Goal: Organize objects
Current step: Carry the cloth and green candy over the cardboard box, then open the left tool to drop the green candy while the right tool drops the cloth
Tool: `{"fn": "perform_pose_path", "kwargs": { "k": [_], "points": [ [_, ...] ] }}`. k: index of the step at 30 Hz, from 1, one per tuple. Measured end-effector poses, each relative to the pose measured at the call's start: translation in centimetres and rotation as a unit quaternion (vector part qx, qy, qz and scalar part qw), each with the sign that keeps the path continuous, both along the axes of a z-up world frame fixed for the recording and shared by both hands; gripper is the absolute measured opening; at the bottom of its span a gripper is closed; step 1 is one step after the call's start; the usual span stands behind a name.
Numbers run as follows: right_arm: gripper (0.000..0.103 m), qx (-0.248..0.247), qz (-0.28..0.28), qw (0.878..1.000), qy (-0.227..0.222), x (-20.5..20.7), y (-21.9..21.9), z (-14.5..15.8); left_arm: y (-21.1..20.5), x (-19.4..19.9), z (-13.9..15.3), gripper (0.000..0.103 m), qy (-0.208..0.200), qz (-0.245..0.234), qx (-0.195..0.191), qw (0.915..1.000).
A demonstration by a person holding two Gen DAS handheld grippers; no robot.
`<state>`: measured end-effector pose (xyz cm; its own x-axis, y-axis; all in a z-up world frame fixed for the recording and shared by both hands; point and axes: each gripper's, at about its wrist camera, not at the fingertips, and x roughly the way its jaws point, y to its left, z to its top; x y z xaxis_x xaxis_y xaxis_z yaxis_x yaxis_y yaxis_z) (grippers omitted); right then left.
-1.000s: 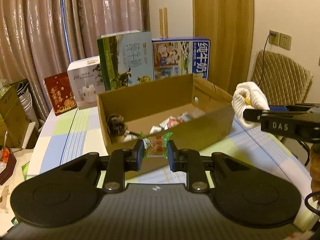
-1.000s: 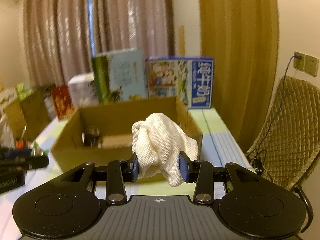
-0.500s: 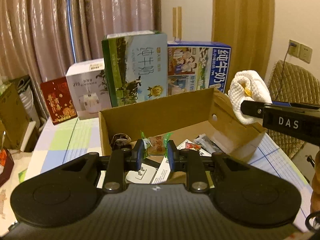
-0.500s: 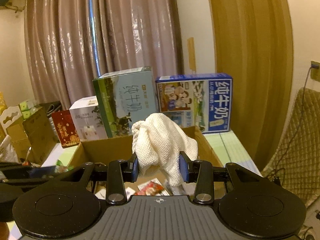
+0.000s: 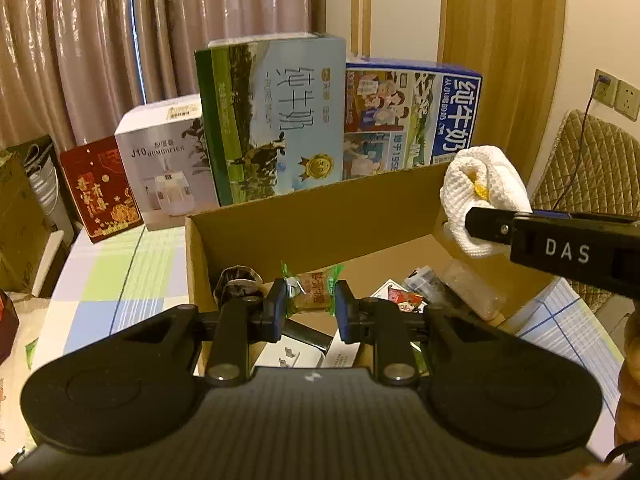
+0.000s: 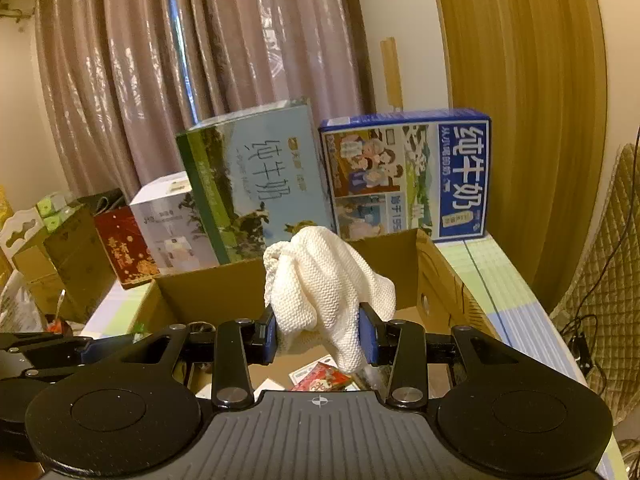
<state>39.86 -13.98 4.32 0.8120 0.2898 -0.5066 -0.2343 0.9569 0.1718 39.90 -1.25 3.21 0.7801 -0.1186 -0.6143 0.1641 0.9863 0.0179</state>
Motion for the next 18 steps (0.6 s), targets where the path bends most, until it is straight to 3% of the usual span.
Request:
{"fn": "perform_pose_path", "kwargs": {
  "k": [18],
  "points": [
    [0.037, -0.001, -0.011, 1.000, 0.022, 1.4, -0.8, -1.7, -0.2, 2.4, -1.2, 0.021, 0.020, 0.002, -0.007, 0.9998]
  ]
}}
